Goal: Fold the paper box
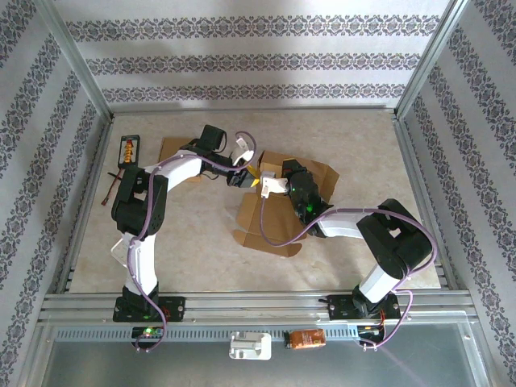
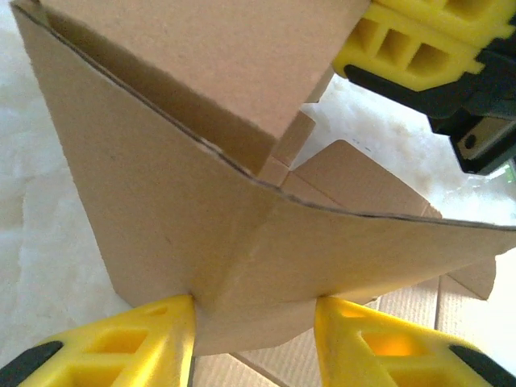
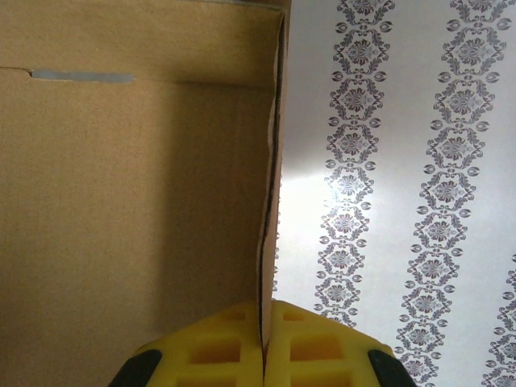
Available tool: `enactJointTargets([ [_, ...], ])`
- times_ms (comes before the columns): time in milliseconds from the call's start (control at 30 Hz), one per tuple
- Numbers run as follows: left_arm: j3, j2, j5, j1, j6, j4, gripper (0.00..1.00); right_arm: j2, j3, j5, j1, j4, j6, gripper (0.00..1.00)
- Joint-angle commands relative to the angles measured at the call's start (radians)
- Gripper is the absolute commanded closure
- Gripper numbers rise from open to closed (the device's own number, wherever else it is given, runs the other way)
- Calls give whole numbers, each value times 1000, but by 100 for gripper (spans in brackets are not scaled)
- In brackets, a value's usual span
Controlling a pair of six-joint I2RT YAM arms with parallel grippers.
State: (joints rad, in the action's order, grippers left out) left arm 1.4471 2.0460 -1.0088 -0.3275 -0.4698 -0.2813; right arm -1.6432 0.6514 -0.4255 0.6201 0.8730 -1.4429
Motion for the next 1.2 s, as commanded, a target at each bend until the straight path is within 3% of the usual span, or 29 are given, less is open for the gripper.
enactJointTargets([
  [0, 18, 45, 86, -38, 136, 122, 50, -7, -15, 44, 24, -84, 19, 100],
  [100, -3, 56, 144, -52, 191, 194, 32, -10, -13, 41, 25, -96, 27, 100],
  [167, -32, 48, 170, -60, 203, 244, 30, -8, -16, 42, 25, -98, 39, 100],
  [267, -60, 40, 190, -65, 234, 316, 40, 4, -15, 51, 25, -116, 66, 100],
  [367, -75, 34, 214, -69, 261, 372, 59, 6, -15, 51, 26, -119, 75, 100],
  [433, -79, 34, 244, -79, 278, 397, 66, 5, -15, 51, 29, -119, 80, 100],
  [633, -74, 46, 462, -143, 309, 420, 71, 10, -10, 54, 46, -124, 132, 100],
  [700, -83, 46, 497, -160, 308, 444, 55, 14, -13, 55, 52, -124, 146, 100],
  [733, -93, 45, 496, -165, 310, 467, 53, 14, -15, 53, 53, -124, 151, 100],
  [867, -94, 48, 503, -178, 329, 515, 69, 11, -18, 46, 60, -124, 151, 100],
  [1000, -83, 57, 637, -197, 347, 520, 97, 15, -18, 42, 69, -124, 167, 100],
  [1100, -64, 65, 837, -215, 362, 475, 100, 27, -19, 33, 79, -124, 189, 97],
  [1167, -67, 65, 880, -217, 365, 478, 87, 39, -25, 37, 85, -152, 202, 95],
])
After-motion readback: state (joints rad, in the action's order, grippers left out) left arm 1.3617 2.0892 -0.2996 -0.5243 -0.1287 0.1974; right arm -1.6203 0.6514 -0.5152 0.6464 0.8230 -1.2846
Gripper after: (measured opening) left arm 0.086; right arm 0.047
